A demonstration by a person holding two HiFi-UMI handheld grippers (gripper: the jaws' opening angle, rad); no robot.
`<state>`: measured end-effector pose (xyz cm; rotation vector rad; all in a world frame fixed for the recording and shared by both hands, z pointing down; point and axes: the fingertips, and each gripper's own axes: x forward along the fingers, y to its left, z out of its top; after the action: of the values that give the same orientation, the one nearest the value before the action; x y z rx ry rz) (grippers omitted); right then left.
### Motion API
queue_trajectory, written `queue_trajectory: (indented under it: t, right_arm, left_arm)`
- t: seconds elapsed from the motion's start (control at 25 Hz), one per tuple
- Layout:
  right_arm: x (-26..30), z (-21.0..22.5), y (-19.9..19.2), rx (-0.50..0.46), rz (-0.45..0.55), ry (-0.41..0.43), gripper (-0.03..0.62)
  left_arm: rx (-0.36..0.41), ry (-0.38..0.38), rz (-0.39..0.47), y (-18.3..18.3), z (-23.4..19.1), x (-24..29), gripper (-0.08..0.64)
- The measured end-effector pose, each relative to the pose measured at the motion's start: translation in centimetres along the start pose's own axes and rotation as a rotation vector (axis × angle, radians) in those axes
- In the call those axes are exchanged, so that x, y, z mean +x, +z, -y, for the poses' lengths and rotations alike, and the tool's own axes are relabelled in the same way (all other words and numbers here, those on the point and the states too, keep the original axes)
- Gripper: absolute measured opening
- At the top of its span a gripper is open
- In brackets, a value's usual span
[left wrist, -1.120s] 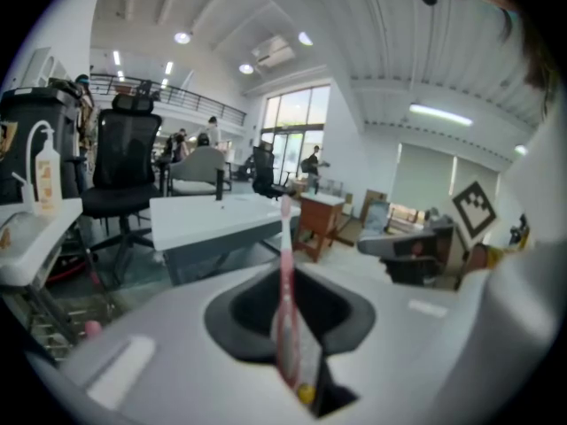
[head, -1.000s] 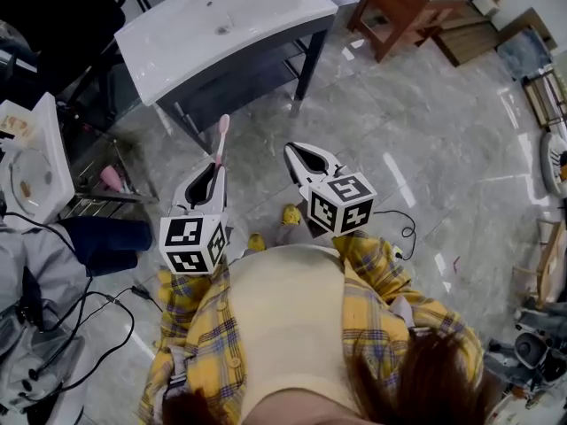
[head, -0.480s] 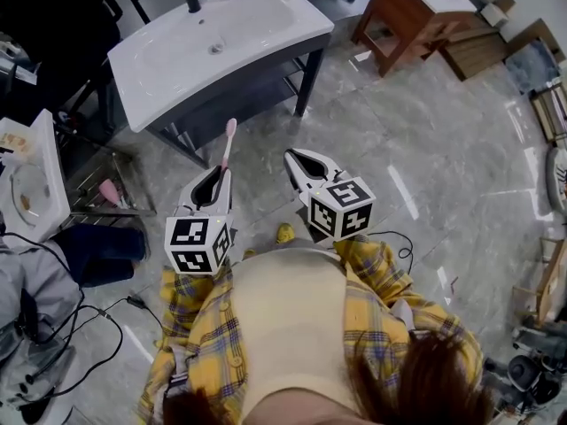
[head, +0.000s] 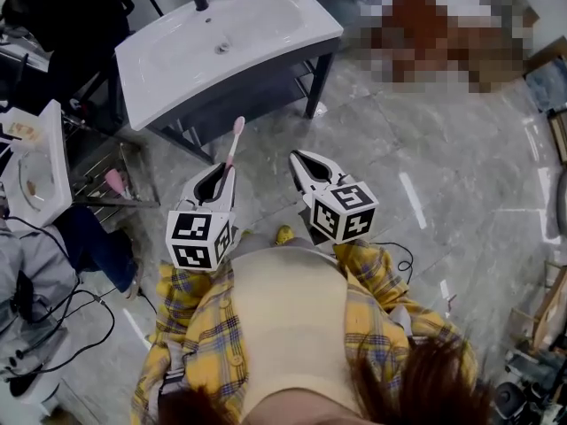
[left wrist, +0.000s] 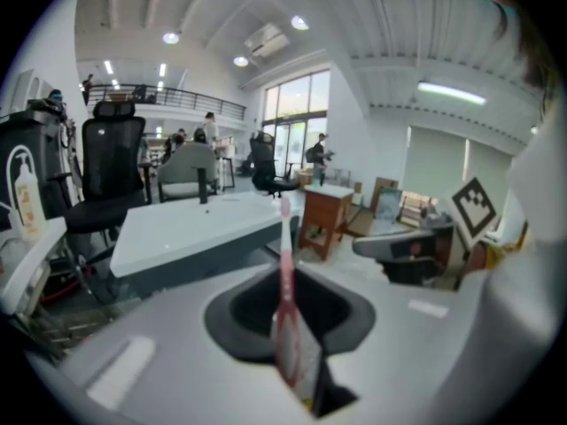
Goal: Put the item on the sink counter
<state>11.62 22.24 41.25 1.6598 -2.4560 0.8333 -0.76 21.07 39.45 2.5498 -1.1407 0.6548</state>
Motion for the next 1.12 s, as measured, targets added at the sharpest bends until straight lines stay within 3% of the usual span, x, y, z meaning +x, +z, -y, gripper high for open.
queue_trajectory:
  t: [0.36, 0.64, 1.12]
  right_arm:
    - [1.0, 0.4, 0.6, -0.001, -0.008, 0.035, 0.014]
    - [2.4, 1.8, 1.4, -0.005, -0.008, 0.004, 0.014]
    - [9.6, 2.3, 4.5, -0.022, -0.028, -0.014, 0.014]
  left_arm:
    - [-0.002, 0.048, 0.001, 1.0, -1.2, 0.6, 0.052]
    - [0.007, 0.037, 0.017, 2.4, -3.0, 2.9, 0.052]
    - [0.001, 0.014, 0.027, 5.4, -9.8, 7.3, 0.052]
